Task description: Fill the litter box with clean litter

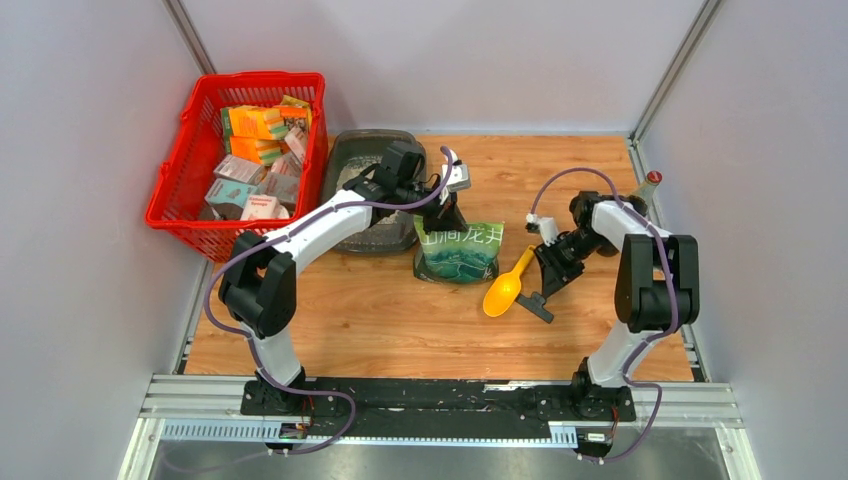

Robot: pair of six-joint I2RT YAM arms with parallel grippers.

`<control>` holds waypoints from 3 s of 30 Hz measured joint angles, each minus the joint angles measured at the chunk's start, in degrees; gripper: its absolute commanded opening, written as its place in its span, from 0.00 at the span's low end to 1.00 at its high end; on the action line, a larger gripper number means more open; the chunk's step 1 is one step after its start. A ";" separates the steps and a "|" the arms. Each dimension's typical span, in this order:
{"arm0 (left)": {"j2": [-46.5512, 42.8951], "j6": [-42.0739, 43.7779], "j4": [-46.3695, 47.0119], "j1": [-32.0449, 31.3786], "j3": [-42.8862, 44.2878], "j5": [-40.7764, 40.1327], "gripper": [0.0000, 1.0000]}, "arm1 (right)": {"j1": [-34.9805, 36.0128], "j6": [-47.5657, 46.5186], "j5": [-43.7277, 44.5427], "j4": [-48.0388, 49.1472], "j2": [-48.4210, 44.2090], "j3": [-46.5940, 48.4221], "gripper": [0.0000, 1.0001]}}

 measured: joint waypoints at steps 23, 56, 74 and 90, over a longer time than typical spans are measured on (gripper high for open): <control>-0.15 0.04 0.02 -0.02 -0.22 -0.17 0.00 | 0.13 0.02 -4.39 -2.32 3.48 -2.27 0.00; 0.52 -2.95 0.00 0.04 1.01 3.87 0.40 | 18.62 -6.80 -3.10 -13.31 -6.73 27.96 0.00; 5.33 -10.97 7.41 0.13 2.36 10.23 0.23 | 19.15 -0.22 -3.91 -11.87 -6.54 28.85 0.00; 6.29 -10.51 6.67 0.02 3.37 11.47 0.00 | 11.67 2.40 -11.17 -11.06 -6.25 30.05 0.64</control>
